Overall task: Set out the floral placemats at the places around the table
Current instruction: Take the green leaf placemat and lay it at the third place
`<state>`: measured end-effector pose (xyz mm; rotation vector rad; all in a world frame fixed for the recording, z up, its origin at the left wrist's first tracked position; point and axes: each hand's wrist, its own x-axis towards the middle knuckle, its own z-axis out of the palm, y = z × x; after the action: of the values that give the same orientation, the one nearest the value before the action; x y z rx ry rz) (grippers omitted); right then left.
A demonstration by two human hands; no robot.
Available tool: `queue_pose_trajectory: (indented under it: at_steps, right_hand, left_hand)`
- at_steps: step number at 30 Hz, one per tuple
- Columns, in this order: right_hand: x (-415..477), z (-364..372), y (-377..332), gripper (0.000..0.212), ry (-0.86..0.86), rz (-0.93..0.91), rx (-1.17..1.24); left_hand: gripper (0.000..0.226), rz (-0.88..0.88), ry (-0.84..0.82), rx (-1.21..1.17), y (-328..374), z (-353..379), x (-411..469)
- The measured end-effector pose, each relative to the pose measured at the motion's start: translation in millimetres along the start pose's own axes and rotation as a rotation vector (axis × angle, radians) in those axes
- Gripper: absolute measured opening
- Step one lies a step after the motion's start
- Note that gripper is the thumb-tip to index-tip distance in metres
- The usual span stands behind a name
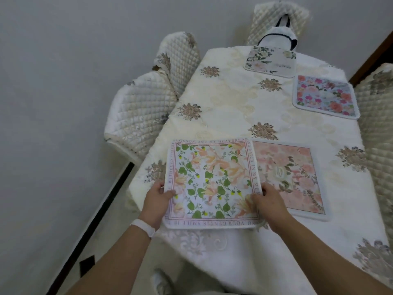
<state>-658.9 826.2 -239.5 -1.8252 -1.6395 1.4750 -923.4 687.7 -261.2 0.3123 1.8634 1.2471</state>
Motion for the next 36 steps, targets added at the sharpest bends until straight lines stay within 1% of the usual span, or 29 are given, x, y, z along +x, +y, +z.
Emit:
queue_pose_trajectory:
  at_steps: [3, 9, 13, 17, 21, 26, 31, 36]
  right_hand:
    - [-26.9, 59.8, -37.9, 0.016, -0.014, -0.08, -0.012]
    - [-73.7, 175.4, -107.2, 0.013, -0.062, -0.198, -0.027]
    - [-97.8, 233.5, -143.3, 0.015, -0.08, -0.297, -0.044]
    - [-106.9, 273.7, -179.3, 0.015, -0.131, -0.364, -0.046]
    - [-104.4, 306.4, -210.5, 0.016, -0.162, -0.445, -0.078]
    - [-78.6, 340.9, -245.0, 0.018, -0.164, -0.457, -0.064]
    - [-30.0, 377.2, -276.8, 0.02, -0.121, -0.451, 0.03]
    - [27.2, 399.5, -325.9, 0.021, -0.09, -0.403, 0.078]
  left_hand:
    - [0.02, 0.014, 0.043, -0.093, 7.0, -72.9, -1.5]
    - [0.016, 0.049, 0.141, -0.185, 5.5, -210.2, 0.0]
    - [0.016, 0.083, 0.222, -0.227, 8.0, -277.5, -6.6]
    - [0.019, 0.116, 0.285, -0.27, 13.4, -331.2, -8.3]
    - [0.015, 0.196, 0.332, -0.274, 28.7, -363.6, 0.3]
    - [0.018, 0.224, 0.366, -0.244, 50.1, -388.2, 35.4]
    - [0.017, 0.236, 0.345, -0.216, 80.9, -410.4, 107.6]
    - [0.016, 0.208, 0.291, -0.183, 129.3, -417.0, 188.6]
